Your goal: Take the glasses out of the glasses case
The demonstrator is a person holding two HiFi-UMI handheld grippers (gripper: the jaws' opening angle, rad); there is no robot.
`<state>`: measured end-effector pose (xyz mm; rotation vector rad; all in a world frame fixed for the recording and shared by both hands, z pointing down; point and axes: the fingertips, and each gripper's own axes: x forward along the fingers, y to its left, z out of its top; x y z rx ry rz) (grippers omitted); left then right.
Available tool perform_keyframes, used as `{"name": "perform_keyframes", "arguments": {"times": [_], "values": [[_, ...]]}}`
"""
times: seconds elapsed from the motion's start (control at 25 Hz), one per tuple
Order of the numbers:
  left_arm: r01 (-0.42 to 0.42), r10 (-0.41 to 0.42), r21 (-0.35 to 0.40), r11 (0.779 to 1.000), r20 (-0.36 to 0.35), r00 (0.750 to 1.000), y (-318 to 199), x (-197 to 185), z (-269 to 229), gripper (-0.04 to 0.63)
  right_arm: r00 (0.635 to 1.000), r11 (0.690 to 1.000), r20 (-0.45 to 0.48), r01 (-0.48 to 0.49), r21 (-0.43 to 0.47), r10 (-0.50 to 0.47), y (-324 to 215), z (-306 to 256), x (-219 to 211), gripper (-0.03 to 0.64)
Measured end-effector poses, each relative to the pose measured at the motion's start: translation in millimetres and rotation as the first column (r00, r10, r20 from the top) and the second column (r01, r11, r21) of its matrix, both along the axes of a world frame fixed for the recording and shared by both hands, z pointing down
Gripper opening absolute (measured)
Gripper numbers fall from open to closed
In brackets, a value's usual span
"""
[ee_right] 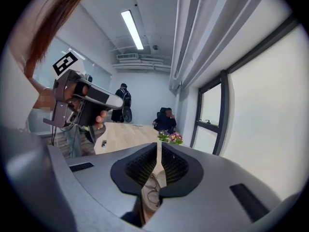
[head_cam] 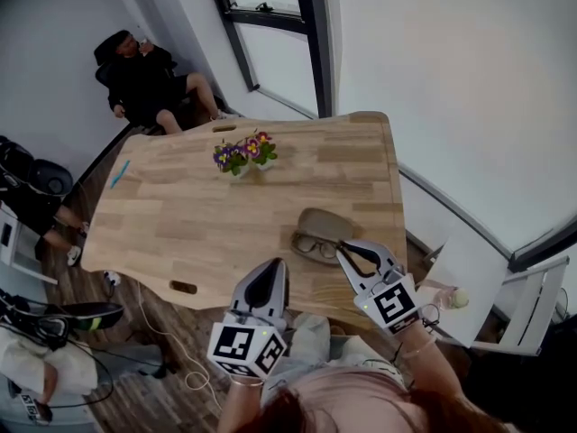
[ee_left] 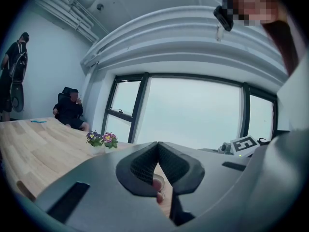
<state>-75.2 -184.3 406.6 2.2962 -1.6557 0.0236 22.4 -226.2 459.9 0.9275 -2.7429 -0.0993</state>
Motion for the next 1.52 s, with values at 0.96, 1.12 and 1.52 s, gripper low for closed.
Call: {"name": "perform_keyframes", "arguments": {"times": [0.96,1.12,1.52], "values": [[-0.108,0.108,-0.056,0.993,-0.01,0.994,-79,-34,28,0.002,0.952,0.977,-0.261,0.113,-0.179,-0.158,-47,109,-53,0.026],[-0.133,0.132,-0.07,0.989,-0.013,0.991,-89,-35,36,0.002,0.938,0.97,-0.295,0.124,-0.208,-0.183,-53,127,-57,0.026],[-0.172,0.17,-0.107,0.979,-0.025,0.985,-111,-41,56,0.002,0.892,0.945,-0.37,0.153,-0.29,-0.259,-64,172,-62,0.026]]}}
